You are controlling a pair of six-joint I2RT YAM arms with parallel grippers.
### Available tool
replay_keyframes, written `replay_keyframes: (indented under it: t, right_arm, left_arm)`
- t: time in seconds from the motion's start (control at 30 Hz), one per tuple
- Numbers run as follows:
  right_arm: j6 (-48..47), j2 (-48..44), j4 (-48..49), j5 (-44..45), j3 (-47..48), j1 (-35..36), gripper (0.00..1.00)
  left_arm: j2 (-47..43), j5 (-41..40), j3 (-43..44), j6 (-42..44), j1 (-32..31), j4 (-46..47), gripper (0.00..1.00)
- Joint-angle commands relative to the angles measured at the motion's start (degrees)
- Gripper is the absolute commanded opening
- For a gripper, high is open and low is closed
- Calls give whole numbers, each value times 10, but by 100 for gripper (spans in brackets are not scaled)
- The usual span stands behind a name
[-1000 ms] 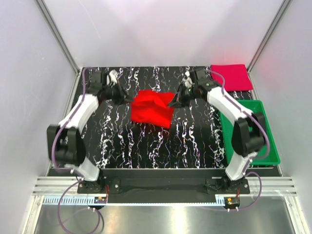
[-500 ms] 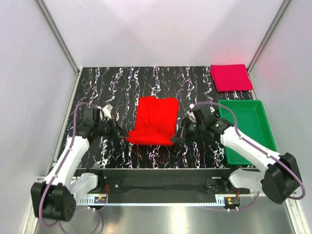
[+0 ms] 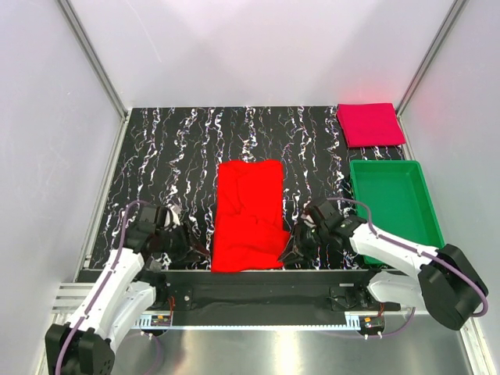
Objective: Fold and stack the t-shirts
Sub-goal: Fold the tshirt
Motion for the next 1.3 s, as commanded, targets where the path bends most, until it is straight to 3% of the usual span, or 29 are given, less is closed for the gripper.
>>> replay_keyframes:
  t: [0.0, 0.03, 0.17, 0.3, 0.43, 0.7, 1.03, 1.17, 1.27]
  right_arm:
    - [2, -6, -7, -55, -3, 15, 30]
    - [-14, -16, -45, -40, 5, 14, 41]
    - [-62, -5, -86, 30, 83, -19, 57]
    - [-172, 101, -89, 71, 204, -81, 61]
    - [-267, 269, -127, 86, 331, -130, 56]
    - [-346, 488, -140, 60, 540, -157, 31]
    - [-365, 656, -150, 55, 736, -168, 30]
    - [-377, 710, -196, 37, 830, -172, 33]
    - [-380, 697, -232, 41, 845, -178, 37]
  left_arm:
    - [-17, -91, 82, 15, -6, -86, 48]
    - [-19, -101, 110, 20, -7, -97, 50]
    - [14, -103, 144, 40, -9, -55, 57]
    - [111, -76, 171, 58, -17, 72, 57]
    - [233, -81, 236, 99, -21, 137, 55]
    - [512, -22, 365, 87, -23, 263, 48]
    - [791, -17, 591, 89, -15, 239, 48]
    - [824, -35, 673, 120, -7, 175, 48]
    - [775, -68, 673, 150, -7, 156, 51]
